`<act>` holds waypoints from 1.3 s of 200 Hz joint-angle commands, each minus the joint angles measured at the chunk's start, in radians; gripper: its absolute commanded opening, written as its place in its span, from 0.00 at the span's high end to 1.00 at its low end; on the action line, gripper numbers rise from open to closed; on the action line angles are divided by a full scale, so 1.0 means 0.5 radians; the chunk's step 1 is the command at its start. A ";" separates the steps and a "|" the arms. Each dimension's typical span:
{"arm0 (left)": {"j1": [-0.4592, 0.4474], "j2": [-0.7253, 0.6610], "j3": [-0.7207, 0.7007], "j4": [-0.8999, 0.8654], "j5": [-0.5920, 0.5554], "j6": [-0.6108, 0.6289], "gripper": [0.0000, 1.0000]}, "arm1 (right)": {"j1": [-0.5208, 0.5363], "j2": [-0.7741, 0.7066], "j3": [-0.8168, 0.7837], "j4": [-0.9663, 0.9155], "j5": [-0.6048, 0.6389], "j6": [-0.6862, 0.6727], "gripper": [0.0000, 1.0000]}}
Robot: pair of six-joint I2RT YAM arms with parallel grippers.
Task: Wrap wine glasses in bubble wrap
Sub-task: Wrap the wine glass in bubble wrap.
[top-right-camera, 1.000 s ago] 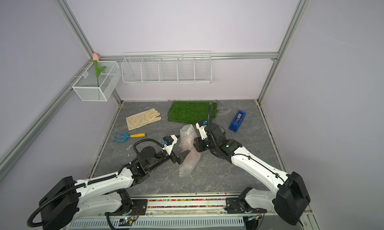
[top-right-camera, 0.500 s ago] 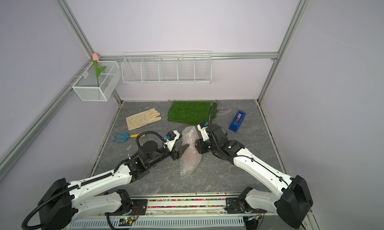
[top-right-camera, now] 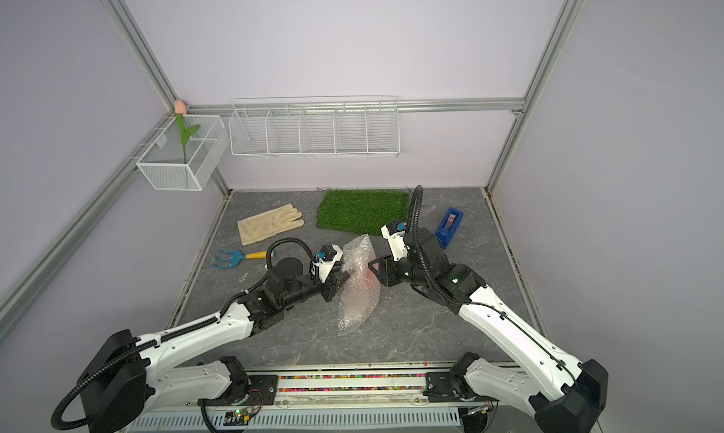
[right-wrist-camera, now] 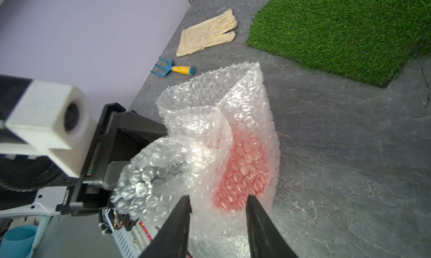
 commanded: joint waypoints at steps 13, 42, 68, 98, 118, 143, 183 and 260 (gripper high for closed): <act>0.010 0.029 0.072 -0.050 0.106 -0.003 0.73 | -0.006 0.082 0.065 0.013 -0.143 0.016 0.57; 0.010 0.032 0.072 -0.062 0.162 -0.004 0.76 | 0.006 0.267 0.169 0.042 -0.163 0.025 0.58; 0.012 0.012 0.079 -0.102 0.174 0.006 0.76 | 0.036 0.466 0.300 -0.055 -0.089 -0.024 0.59; 0.014 -0.091 0.129 -0.246 0.140 0.009 0.64 | 0.059 0.568 0.284 -0.145 0.006 -0.040 0.62; 0.025 -0.185 0.226 -0.446 0.072 0.021 0.54 | 0.075 0.550 0.178 -0.128 0.015 -0.006 0.66; 0.040 -0.266 0.333 -0.631 -0.033 0.027 0.48 | 0.091 0.525 0.058 -0.094 0.042 0.048 0.68; 0.050 -0.238 0.471 -0.676 0.084 -0.064 0.27 | 0.103 0.538 0.009 -0.059 0.042 0.105 0.69; 0.065 0.129 0.632 -0.820 0.387 0.054 0.49 | 0.079 0.363 0.099 -0.116 0.037 0.134 0.69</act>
